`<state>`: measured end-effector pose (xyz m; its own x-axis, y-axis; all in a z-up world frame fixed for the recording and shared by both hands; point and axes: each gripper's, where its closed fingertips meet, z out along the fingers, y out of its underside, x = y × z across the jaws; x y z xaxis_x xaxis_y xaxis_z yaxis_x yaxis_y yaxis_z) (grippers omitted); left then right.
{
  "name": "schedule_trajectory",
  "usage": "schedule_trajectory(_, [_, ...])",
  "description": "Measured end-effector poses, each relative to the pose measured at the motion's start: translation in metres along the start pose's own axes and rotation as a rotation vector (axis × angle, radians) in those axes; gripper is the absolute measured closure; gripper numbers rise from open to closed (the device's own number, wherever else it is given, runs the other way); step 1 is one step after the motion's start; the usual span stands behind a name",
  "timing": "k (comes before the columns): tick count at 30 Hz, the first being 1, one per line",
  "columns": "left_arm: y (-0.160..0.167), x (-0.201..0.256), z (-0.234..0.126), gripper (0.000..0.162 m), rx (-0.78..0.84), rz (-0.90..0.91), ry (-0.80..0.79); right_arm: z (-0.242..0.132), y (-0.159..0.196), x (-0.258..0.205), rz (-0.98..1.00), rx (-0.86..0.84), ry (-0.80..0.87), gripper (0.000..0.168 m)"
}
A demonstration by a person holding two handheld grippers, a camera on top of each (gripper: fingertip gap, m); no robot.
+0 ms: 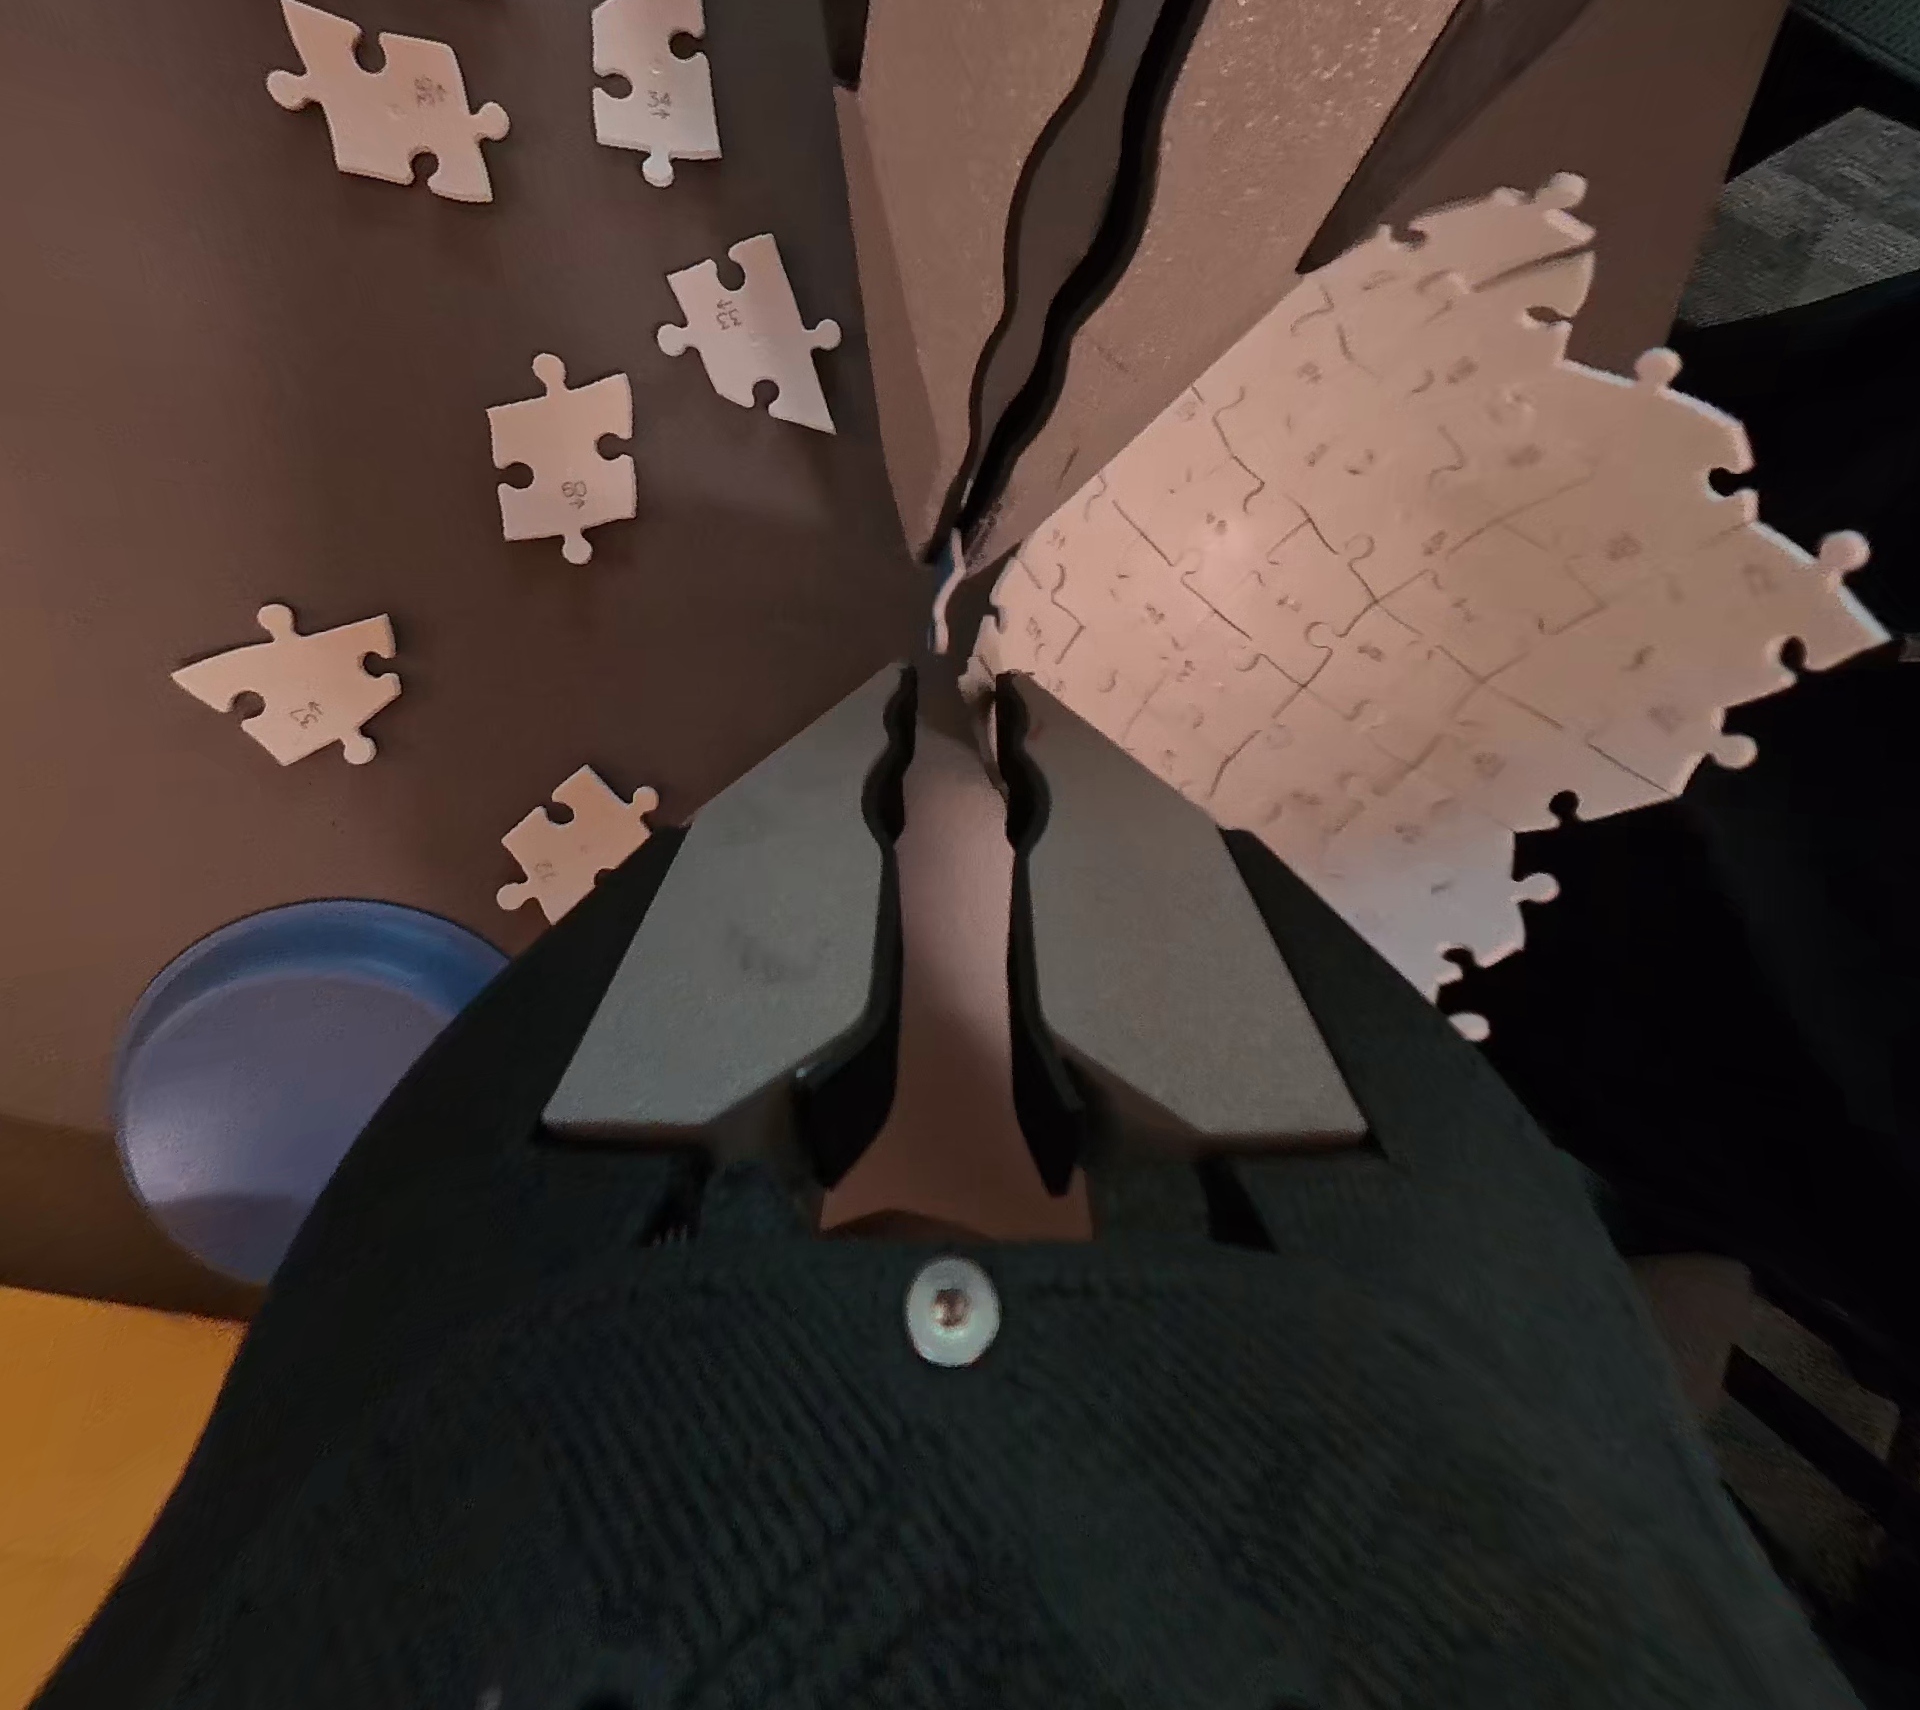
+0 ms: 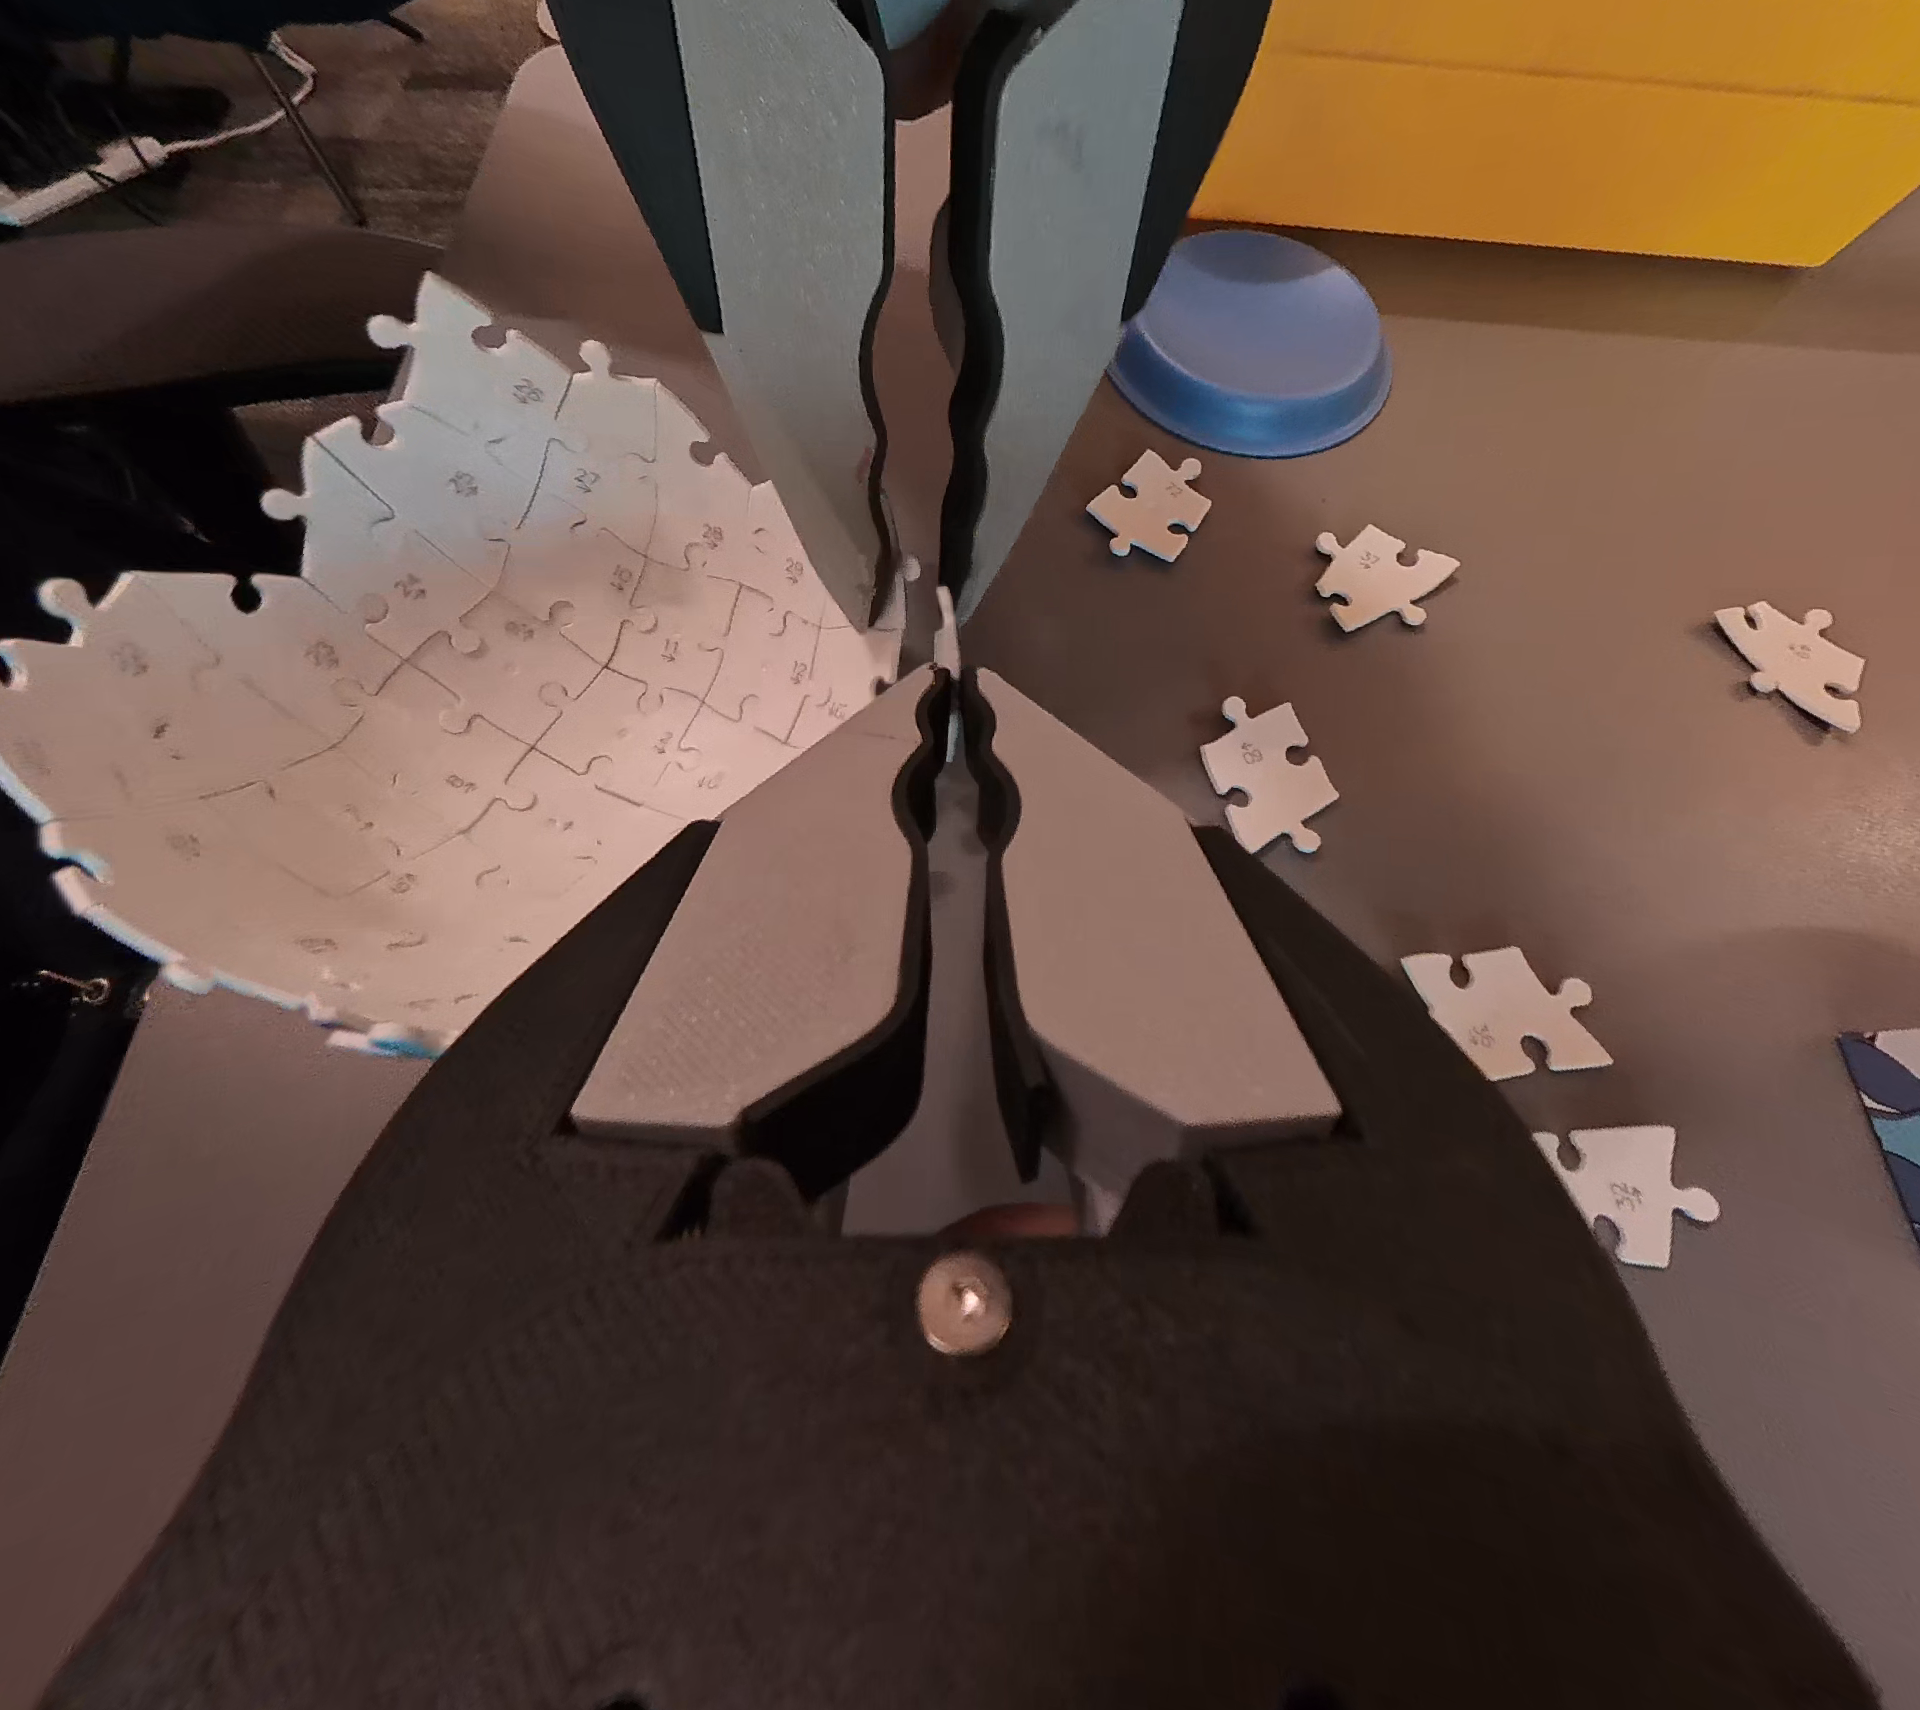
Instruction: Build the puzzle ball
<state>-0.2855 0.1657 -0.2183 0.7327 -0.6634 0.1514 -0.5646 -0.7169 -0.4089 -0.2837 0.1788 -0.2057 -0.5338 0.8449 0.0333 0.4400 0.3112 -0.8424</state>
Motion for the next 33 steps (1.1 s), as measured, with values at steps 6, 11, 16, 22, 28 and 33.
schedule_trajectory(6, [0.005,-0.001,0.0,0.152,-0.002,0.006,-0.017,-0.004,-0.004,0.001,0.018,0.035,-0.004,0.168])
schedule_trajectory(11, [0.006,-0.002,0.001,0.152,0.004,0.0,-0.015,-0.009,-0.017,-0.009,0.024,0.108,-0.059,0.168])
schedule_trajectory(16, [0.008,-0.003,0.003,0.152,0.008,0.0,-0.011,-0.003,-0.015,-0.014,-0.001,0.088,-0.075,0.168])
schedule_trajectory(22, [0.008,-0.004,0.003,0.152,0.012,0.003,-0.012,0.006,-0.007,-0.017,-0.018,0.037,-0.08,0.168])
schedule_trajectory(28, [0.009,-0.005,0.001,0.15,0.02,0.007,-0.017,0.008,-0.005,-0.015,-0.009,0.025,-0.076,0.168])
schedule_trajectory(33, [0.01,-0.002,-0.009,0.144,0.019,-0.021,-0.037,0.006,-0.007,-0.014,-0.001,0.038,-0.08,0.168])
